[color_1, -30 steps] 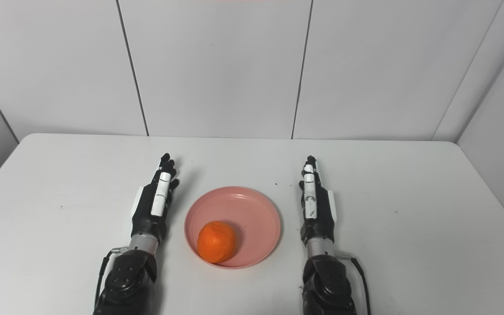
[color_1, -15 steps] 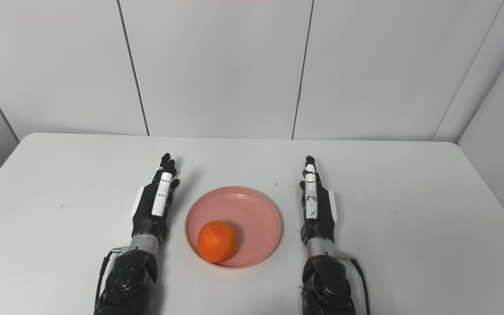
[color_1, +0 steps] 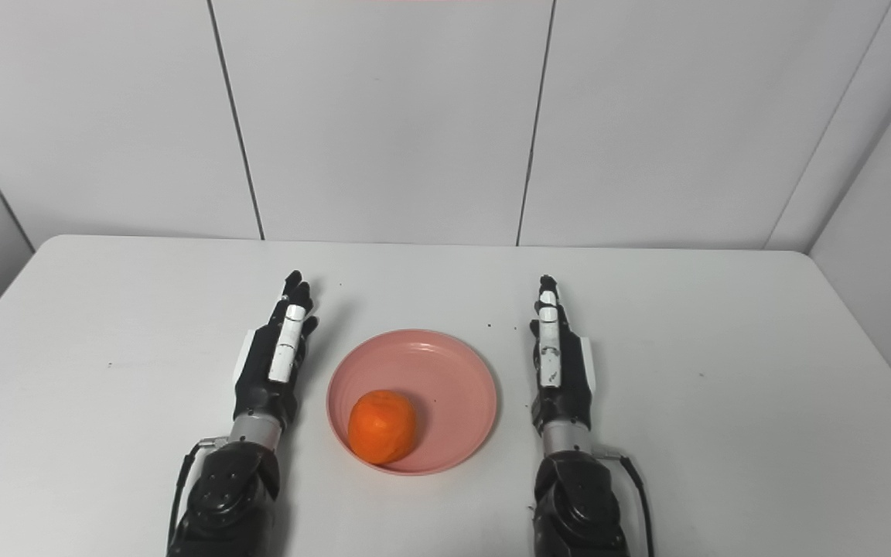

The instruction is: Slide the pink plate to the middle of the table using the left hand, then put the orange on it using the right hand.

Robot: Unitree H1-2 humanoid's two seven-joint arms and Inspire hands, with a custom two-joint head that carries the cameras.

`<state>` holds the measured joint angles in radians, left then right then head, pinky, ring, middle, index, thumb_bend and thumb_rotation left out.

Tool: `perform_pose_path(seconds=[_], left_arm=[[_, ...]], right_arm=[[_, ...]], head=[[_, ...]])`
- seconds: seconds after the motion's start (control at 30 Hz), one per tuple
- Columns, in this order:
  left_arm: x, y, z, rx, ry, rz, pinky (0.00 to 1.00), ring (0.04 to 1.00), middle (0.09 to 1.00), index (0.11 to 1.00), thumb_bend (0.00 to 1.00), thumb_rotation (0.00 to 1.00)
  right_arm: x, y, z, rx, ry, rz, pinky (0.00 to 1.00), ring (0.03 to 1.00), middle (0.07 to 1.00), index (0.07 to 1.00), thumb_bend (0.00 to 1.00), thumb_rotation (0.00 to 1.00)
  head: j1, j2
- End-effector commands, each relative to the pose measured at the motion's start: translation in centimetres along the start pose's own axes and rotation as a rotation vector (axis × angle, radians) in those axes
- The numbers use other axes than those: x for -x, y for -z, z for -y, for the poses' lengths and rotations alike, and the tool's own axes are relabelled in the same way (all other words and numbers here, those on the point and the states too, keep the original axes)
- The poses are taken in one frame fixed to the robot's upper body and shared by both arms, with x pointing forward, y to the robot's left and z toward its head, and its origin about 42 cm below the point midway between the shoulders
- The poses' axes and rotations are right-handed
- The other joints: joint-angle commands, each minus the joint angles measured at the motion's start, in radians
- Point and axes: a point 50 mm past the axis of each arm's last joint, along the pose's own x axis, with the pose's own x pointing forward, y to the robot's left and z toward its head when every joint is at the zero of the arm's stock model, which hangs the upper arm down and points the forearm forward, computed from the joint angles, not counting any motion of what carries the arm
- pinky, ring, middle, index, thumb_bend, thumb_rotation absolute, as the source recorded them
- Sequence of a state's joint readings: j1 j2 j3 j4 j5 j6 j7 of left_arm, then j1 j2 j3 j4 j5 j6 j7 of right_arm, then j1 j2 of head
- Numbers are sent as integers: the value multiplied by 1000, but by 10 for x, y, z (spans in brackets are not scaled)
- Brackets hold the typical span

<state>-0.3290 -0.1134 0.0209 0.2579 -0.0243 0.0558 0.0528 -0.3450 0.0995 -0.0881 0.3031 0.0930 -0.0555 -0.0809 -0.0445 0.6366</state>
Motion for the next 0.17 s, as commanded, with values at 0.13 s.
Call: perform_pose_path(seconds=[0.13], left_arm=[[8,19,-2,2,-11,-90,1000,1000,1000,1000,819,882]], right_arm=[[7,15,1,-6,12,-65,1000,1000,979,949,760,1000]], head=[[1,0]])
